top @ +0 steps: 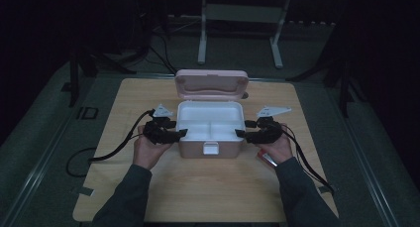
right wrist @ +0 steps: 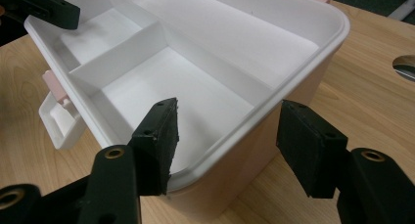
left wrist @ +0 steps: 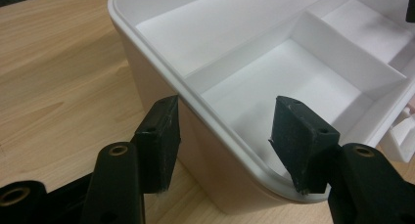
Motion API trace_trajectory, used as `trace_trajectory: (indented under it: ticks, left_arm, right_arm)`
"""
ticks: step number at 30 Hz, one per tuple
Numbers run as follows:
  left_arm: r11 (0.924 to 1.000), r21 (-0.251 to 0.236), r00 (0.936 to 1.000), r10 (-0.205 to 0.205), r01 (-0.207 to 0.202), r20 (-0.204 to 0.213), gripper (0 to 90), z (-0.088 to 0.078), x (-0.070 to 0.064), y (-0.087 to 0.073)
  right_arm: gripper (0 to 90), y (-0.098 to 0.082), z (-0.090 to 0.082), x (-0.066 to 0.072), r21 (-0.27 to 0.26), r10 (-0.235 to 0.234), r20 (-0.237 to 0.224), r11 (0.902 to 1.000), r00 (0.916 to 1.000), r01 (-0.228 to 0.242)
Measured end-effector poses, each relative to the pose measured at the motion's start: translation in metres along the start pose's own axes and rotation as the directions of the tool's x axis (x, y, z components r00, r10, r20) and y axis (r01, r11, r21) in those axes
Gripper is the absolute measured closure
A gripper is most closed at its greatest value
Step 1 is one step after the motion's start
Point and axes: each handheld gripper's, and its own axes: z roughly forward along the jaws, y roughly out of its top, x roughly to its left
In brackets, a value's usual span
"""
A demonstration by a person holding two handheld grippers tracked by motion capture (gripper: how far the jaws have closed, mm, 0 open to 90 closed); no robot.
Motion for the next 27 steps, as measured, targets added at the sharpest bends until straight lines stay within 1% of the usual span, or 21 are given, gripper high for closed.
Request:
trace_trajectory:
  ticks: [1, 2, 4, 5, 6, 7, 9, 11, 13, 14, 16, 19, 20, 23, 24, 27]
  left_arm:
    - [1.0000, -0.003, 1.0000, 0.001, -0.001, 0.001, 44.5, 0.000, 0.001, 0.000]
    - [1.0000, -0.009, 1.0000, 0.004, -0.004, -0.006, 45.2, -0.001, 0.002, 0.001]
    - [0.9995, -0.031, 0.9996, -0.001, 0.000, -0.029, 43.8, -0.004, 0.004, 0.001]
    - [0.9992, -0.040, 0.9996, -0.007, 0.006, -0.028, 43.1, -0.006, 0.005, 0.001]
    - [0.9981, -0.060, 0.9995, -0.015, 0.014, -0.027, 43.0, -0.010, 0.008, 0.000]
    - [0.9981, -0.060, 0.9995, -0.015, 0.014, -0.027, 42.6, -0.010, 0.008, 0.000]
    - [0.9947, -0.099, 0.9993, -0.029, 0.026, -0.026, 42.5, -0.021, 0.012, -0.001]
    - [0.9941, -0.107, 0.9990, -0.023, 0.019, -0.039, 42.3, -0.028, 0.014, -0.003]
    - [0.9945, -0.105, 0.9986, -0.005, 0.000, -0.053, 41.3, -0.036, 0.013, -0.006]
    - [0.9947, -0.102, 0.9980, 0.007, -0.013, -0.063, 41.2, -0.039, 0.013, -0.008]
    - [0.9955, -0.092, 0.9973, 0.017, -0.024, -0.072, 41.0, -0.045, 0.014, -0.014]
    - [0.9978, -0.062, 0.9956, 0.020, -0.026, -0.092, 40.8, -0.048, 0.017, -0.025]
    - [0.9981, -0.058, 0.9952, 0.016, -0.022, -0.096, 40.7, -0.048, 0.018, -0.028]
    - [0.9988, -0.049, 0.9958, -0.004, 0.000, -0.091, 40.7, -0.048, 0.019, -0.040]
    - [0.9990, -0.044, 0.9957, -0.006, 0.002, -0.092, 40.6, -0.048, 0.019, -0.045]
    - [0.9998, -0.020, 0.9948, -0.007, 0.005, -0.102, 40.6, -0.047, 0.017, -0.059]
  right_arm:
    - [40.5, 0.000, 0.000, 0.000, -0.001, -0.004, 0.002, 1.0000, 1.0000, 0.004]
    - [40.9, 0.000, 0.000, 0.000, -0.002, -0.010, 0.006, 1.0000, 0.9999, 0.010]
    - [41.3, 0.002, -0.001, 0.001, -0.005, -0.024, 0.019, 0.9997, 0.9995, 0.024]
    - [41.1, 0.003, -0.001, 0.001, -0.003, -0.034, 0.032, 0.9994, 0.9989, 0.035]
    - [41.1, 0.003, -0.002, 0.000, -0.004, -0.038, 0.039, 0.9993, 0.9985, 0.038]
    - [41.1, 0.003, -0.002, 0.000, -0.004, -0.038, 0.039, 0.9993, 0.9985, 0.038]
    - [41.3, 0.008, -0.006, -0.001, -0.033, -0.039, 0.045, 0.9986, 0.9982, 0.040]
    - [43.5, 0.013, -0.010, -0.002, -0.048, -0.040, 0.040, 0.9980, 0.9984, 0.042]
    - [45.6, 0.017, -0.013, -0.002, -0.048, -0.055, 0.024, 0.9973, 0.9982, 0.056]
    - [46.1, 0.019, -0.014, -0.001, -0.049, -0.064, 0.025, 0.9966, 0.9976, 0.065]
    - [48.2, 0.024, -0.015, 0.000, -0.049, -0.079, 0.022, 0.9955, 0.9966, 0.080]
    - [49.2, 0.027, -0.017, 0.001, -0.052, -0.095, 0.023, 0.9940, 0.9953, 0.096]
    - [49.3, 0.028, -0.017, 0.001, -0.051, -0.100, 0.024, 0.9935, 0.9947, 0.101]
    - [49.5, 0.029, -0.016, 0.000, -0.051, -0.105, 0.019, 0.9931, 0.9943, 0.106]
    - [49.5, 0.029, -0.016, 0.000, -0.049, -0.109, 0.014, 0.9928, 0.9939, 0.110]
    - [49.4, 0.032, -0.015, 0.002, -0.038, -0.153, 0.004, 0.9876, 0.9883, 0.153]
